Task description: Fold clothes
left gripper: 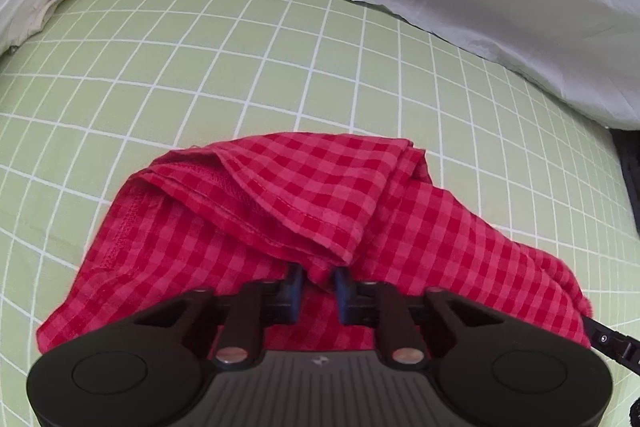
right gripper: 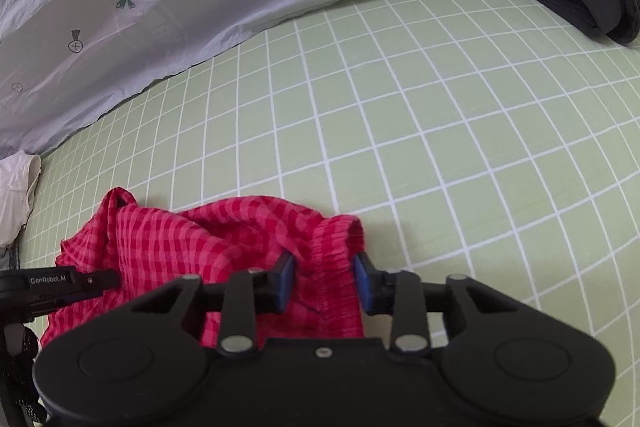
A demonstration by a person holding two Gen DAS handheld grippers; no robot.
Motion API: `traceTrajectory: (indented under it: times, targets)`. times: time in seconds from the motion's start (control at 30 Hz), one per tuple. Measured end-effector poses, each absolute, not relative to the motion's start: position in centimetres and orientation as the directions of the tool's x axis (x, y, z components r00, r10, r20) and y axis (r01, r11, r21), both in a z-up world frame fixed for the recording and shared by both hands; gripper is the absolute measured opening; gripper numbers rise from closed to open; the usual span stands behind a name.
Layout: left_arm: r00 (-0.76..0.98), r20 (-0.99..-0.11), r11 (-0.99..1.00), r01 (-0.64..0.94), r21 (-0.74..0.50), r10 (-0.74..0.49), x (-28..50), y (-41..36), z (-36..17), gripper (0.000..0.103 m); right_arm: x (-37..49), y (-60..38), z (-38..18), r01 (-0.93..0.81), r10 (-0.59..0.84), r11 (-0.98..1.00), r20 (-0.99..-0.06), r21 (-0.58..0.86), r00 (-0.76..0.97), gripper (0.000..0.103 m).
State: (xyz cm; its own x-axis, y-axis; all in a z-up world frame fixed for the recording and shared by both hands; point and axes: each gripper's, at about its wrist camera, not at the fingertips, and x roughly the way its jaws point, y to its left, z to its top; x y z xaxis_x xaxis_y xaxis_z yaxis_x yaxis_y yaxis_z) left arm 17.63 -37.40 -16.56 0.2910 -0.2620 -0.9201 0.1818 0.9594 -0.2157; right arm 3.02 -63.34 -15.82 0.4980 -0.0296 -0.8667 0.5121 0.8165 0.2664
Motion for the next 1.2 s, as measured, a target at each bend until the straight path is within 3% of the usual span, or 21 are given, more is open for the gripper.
traceTrajectory:
  times: [0.1,0.2,0.37,0.6,0.77,0.87,1.07,1.13,1.2]
  targets:
    - [0.302,-0.912,0.957,0.171,-0.236,-0.279,17.8,-37.3,-16.6,0.002,3.0,-63.6,-15.3,0.504,-0.040,0.822,-0.856,0.265,0.516,0.009]
    - [0.322,-0.900,0.953,0.166,-0.252,-0.294,18.3,-37.3,-16.3,0.001,3.2,-64.0,-14.8,0.507,-0.057,0.821,-0.846,0.263,0.530,0.006]
    - [0.392,-0.869,0.953,0.156,-0.259,-0.300,20.6,-37.4,-14.7,0.001,4.8,-65.5,-13.4,0.510,-0.109,0.824,-0.813,0.248,0.573,0.004]
    - [0.545,-0.772,0.943,0.135,-0.305,-0.328,24.4,-36.0,-8.5,0.000,4.8,-67.3,-7.8,0.532,-0.243,0.811,-0.686,0.245,0.686,0.004]
    - [0.599,-0.708,0.919,0.132,-0.372,-0.373,21.9,-33.6,-4.8,0.000,4.5,-68.5,-4.2,0.549,-0.330,0.800,-0.588,0.241,0.739,0.004]
    - [0.565,-0.715,0.898,0.121,-0.423,-0.412,18.9,-31.7,-4.7,0.001,1.4,-67.6,-6.3,0.580,-0.333,0.791,-0.657,0.196,0.677,0.004]
    - [0.381,-0.841,0.921,0.096,-0.378,-0.385,11.1,-30.1,-9.6,0.001,-4.7,-65.9,-10.8,0.630,-0.334,0.770,-0.777,0.101,0.533,0.005]
    - [0.312,-0.876,0.927,0.063,-0.369,-0.369,9.3,-29.6,-11.4,0.001,-6.1,-65.3,-12.6,0.662,-0.321,0.745,-0.825,0.083,0.465,0.006]
    - [0.278,-0.887,0.927,0.050,-0.370,-0.369,8.4,-29.3,-12.2,0.002,-7.2,-65.3,-13.6,0.694,-0.288,0.710,-0.852,0.117,0.438,0.015]
